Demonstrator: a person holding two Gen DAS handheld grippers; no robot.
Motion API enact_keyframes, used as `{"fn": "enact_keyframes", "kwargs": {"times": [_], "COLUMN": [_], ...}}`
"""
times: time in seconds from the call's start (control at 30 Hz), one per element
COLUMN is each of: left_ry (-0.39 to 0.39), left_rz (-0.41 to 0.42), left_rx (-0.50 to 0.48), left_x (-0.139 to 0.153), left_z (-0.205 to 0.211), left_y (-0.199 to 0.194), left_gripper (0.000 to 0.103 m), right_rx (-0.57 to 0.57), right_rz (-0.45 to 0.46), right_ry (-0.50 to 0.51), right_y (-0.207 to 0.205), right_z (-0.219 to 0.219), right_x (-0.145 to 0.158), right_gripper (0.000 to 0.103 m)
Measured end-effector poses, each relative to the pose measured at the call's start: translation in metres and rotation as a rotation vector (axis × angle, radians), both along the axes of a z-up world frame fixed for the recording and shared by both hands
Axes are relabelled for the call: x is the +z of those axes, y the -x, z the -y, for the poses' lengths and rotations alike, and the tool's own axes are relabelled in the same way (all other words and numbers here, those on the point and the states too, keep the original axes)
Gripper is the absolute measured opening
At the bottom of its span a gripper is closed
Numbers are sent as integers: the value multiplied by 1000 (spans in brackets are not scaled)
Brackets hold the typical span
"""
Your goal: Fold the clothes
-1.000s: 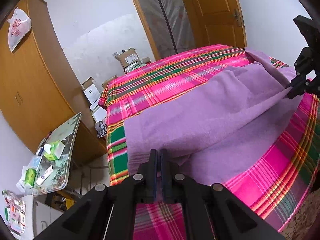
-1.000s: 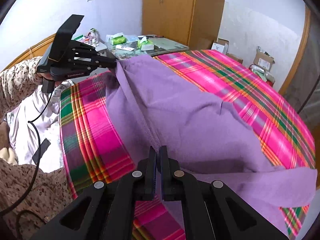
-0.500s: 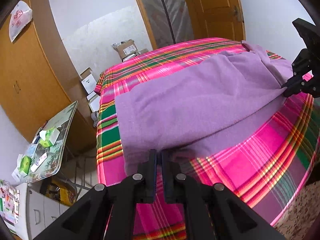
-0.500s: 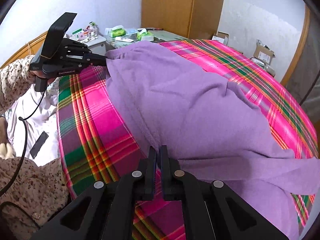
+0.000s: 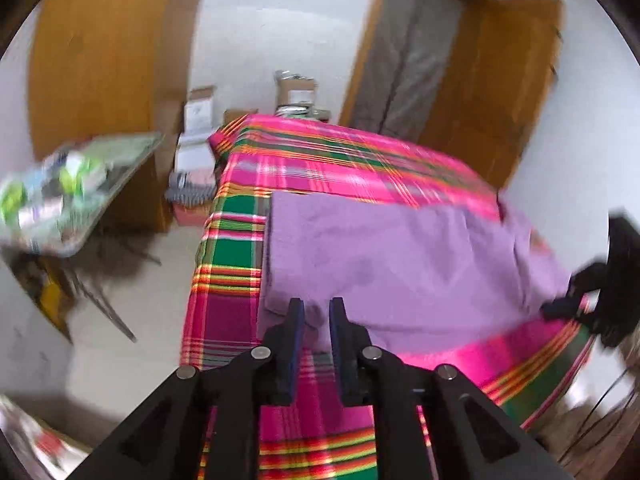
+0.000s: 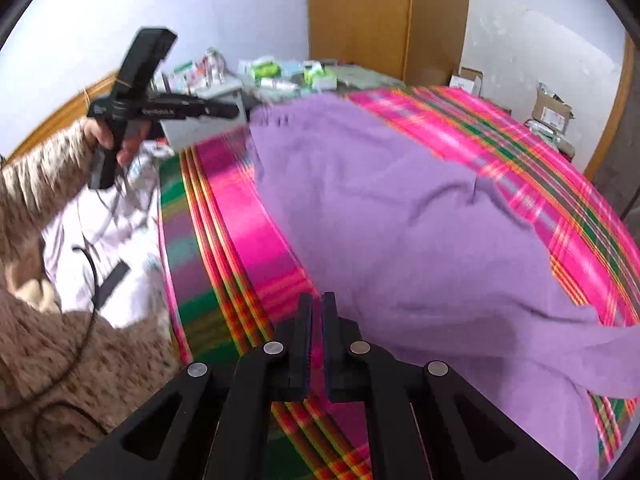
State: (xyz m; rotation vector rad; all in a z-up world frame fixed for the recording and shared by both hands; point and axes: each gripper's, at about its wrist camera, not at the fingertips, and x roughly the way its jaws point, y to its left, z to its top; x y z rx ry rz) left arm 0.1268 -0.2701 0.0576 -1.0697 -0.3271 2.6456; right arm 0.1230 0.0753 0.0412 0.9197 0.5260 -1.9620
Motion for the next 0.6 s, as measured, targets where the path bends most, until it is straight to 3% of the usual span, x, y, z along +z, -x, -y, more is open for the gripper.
{"fn": "enact_keyframes", "kwargs": {"times": [0.07,0.3,0.6], "left_ry": [-82,-253,-395], "left_rz": [32,127,221], "left_rx": [42,179,232], "left_x": [-4,-28,-48], "left_z": [9,26,26], "left_y": [5,6,15], "left_gripper": [24,28,34], "right_rx": [-12,-100,-178], "right_rz": [-9,1,70], "right_ry": [21,105,144], "right_y": [5,28,37], "right_z": [6,29,43], "right_x": [2,-9,-30], "right_gripper": [5,6,7]}}
